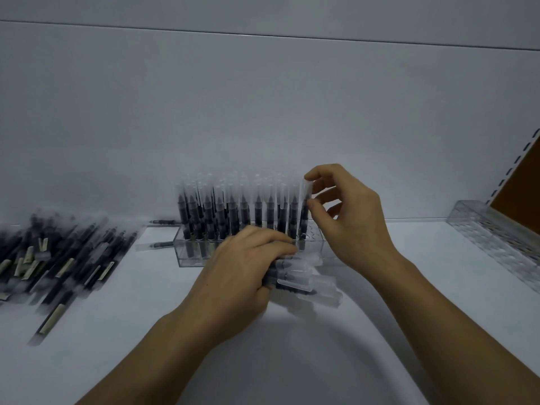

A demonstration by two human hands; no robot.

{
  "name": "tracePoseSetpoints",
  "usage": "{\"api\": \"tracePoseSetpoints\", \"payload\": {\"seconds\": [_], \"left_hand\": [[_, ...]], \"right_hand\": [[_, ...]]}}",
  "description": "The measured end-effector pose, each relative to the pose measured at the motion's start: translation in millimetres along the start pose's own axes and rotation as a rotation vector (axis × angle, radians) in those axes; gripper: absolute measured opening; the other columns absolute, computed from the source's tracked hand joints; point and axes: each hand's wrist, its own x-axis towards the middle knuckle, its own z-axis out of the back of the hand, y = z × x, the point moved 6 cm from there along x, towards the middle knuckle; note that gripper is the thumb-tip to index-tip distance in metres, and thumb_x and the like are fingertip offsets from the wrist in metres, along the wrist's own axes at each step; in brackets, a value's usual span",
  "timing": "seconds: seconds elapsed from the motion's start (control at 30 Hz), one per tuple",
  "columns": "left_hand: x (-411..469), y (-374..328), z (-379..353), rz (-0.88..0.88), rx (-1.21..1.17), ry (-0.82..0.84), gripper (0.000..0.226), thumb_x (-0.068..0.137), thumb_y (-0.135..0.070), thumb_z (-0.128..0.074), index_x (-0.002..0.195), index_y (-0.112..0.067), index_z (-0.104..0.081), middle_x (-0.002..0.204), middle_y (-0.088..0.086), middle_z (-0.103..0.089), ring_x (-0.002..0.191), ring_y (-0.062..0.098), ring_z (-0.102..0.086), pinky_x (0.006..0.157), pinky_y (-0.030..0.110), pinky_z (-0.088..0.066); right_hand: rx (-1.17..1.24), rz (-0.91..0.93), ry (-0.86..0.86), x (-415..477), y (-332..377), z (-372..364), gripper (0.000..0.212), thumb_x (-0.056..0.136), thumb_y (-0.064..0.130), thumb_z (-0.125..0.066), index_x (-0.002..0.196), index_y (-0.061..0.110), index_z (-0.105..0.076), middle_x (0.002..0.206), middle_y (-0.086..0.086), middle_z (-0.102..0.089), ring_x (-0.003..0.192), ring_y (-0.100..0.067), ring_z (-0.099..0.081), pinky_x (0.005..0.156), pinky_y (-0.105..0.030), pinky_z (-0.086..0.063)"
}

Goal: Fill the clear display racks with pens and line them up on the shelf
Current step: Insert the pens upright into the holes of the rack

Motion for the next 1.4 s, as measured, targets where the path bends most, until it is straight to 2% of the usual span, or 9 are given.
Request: {"api": "tracePoseSetpoints", "payload": {"seconds": [0.23, 0.3, 0.4, 0.6, 0.7, 0.87, 1.03, 1.13, 1.4], "left_hand": [[-1, 0, 6, 0.024, -0.137, -0.088, 0.038, 0.076, -0.01, -0.04, 0.097, -0.03, -0.066, 0.099, -0.018, -0.064, 0.096, 0.005, -0.058, 0.081, 0.031, -0.05], [-1, 1, 10, 0.135, -0.347, -0.141, 0.028, 0.091, -0.004, -0.05, 0.081, -0.026, -0.062, 0.074, -0.015, -0.062, 0.072, 0.006, -0.06, 0.063, 0.025, -0.048], [-1, 6, 6, 0.356, -0.809, -0.116, 0.02, 0.102, -0.016, -0.053, 0.095, -0.011, -0.07, 0.057, -0.002, -0.051, 0.05, 0.01, -0.047, 0.051, 0.02, -0.044], [-4, 4, -12, 0.453, -1.287, 0.097, 0.013, 0.097, -0.013, -0.059, 0.096, -0.011, -0.073, 0.061, 0.001, -0.03, 0.053, 0.013, -0.029, 0.052, 0.024, -0.035], [-3, -2, -14, 0.419, -1.444, 0.152, 0.002, 0.091, -0.009, -0.059, 0.091, -0.01, -0.06, 0.065, 0.002, -0.033, 0.057, 0.015, -0.034, 0.057, 0.027, -0.041], [-3, 0, -15, 0.411, -1.417, 0.149, 0.013, 0.09, -0.006, -0.058, 0.08, -0.013, -0.053, 0.066, 0.004, -0.037, 0.06, 0.016, -0.04, 0.062, 0.031, -0.044], [-3, -2, -15, 0.382, -1.354, 0.165, 0.009, 0.09, -0.01, -0.059, 0.083, -0.008, -0.053, 0.07, 0.01, -0.044, 0.065, 0.02, -0.048, 0.065, 0.034, -0.046], [-4, -2, -15, 0.37, -1.32, 0.165, 0.012, 0.092, -0.015, -0.059, 0.087, -0.006, -0.065, 0.079, 0.014, -0.06, 0.072, 0.025, -0.058, 0.069, 0.036, -0.051], [-4, 7, -11, 0.42, -1.249, 0.012, 0.034, 0.094, -0.023, -0.053, 0.115, -0.003, -0.071, 0.104, 0.021, -0.074, 0.097, 0.035, -0.071, 0.082, 0.04, -0.06]], "right_hand": [[0.051, -0.056, -0.011, -1, -1, 0, 0.031, 0.092, 0.008, -0.069, 0.115, 0.027, -0.06, 0.098, 0.009, -0.064, 0.086, -0.008, -0.064, 0.065, -0.014, -0.05], [0.039, -0.039, -0.04, -2, 2, 2, 0.031, 0.091, 0.01, -0.07, 0.115, 0.026, -0.06, 0.102, 0.008, -0.063, 0.09, -0.009, -0.064, 0.066, -0.018, -0.052], [0.028, 0.019, -0.112, -2, 10, 9, 0.034, 0.089, 0.011, -0.07, 0.119, 0.023, -0.061, 0.108, 0.006, -0.063, 0.096, -0.011, -0.061, 0.07, -0.024, -0.052], [0.313, -0.012, 0.017, -3, 26, 4, 0.015, 0.093, 0.01, -0.068, 0.104, 0.02, -0.07, 0.09, 0.008, -0.068, 0.09, -0.015, -0.065, 0.063, -0.04, -0.052], [0.4, -0.045, 0.17, -6, 28, -9, 0.015, 0.093, 0.015, -0.071, 0.108, 0.017, -0.073, 0.088, 0.005, -0.07, 0.087, -0.014, -0.066, 0.061, -0.031, -0.052], [0.495, -0.103, 0.26, -9, 25, -20, 0.022, 0.088, 0.016, -0.08, 0.11, 0.016, -0.073, 0.086, -0.001, -0.072, 0.082, -0.018, -0.065, 0.067, -0.02, -0.051], [0.574, -0.14, 0.291, -10, 29, -21, 0.024, 0.089, 0.009, -0.078, 0.113, 0.009, -0.073, 0.09, -0.01, -0.075, 0.085, -0.026, -0.073, 0.07, -0.038, -0.063], [0.662, -0.177, 0.313, -9, 31, -20, 0.028, 0.09, 0.003, -0.073, 0.118, 0.002, -0.07, 0.089, -0.021, -0.074, 0.08, -0.029, -0.075, 0.067, -0.031, -0.062], [0.739, -0.28, 0.023, 6, 14, 11, 0.031, 0.082, 0.026, -0.074, 0.11, 0.014, -0.069, 0.084, -0.007, -0.062, 0.077, -0.016, -0.064, 0.066, -0.028, -0.055]]}}
